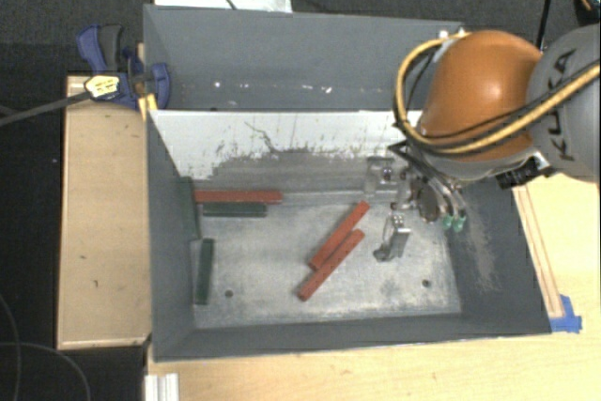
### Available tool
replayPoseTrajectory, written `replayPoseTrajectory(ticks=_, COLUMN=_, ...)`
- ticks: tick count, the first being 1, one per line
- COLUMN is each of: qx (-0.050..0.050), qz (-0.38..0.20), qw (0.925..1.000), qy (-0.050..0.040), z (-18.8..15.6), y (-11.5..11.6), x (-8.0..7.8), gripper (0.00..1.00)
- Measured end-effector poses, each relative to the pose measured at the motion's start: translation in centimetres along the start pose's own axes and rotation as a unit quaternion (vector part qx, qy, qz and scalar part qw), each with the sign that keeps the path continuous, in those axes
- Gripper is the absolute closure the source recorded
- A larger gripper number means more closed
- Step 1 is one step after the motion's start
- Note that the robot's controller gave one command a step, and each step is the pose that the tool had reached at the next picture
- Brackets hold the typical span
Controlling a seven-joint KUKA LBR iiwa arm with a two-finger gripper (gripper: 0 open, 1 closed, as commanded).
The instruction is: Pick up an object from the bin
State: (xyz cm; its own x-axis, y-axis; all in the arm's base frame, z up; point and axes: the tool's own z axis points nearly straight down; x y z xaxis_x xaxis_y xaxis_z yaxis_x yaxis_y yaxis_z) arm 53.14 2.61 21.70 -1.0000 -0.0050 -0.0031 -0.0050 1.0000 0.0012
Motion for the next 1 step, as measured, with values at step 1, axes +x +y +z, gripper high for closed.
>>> replayPoseTrajectory(ticks=1, qx=0.0, qz=-0.056, qw=0.9984, qy=0.0033, z=12.87, y=-0.13, x=-5.5, gripper=0.0)
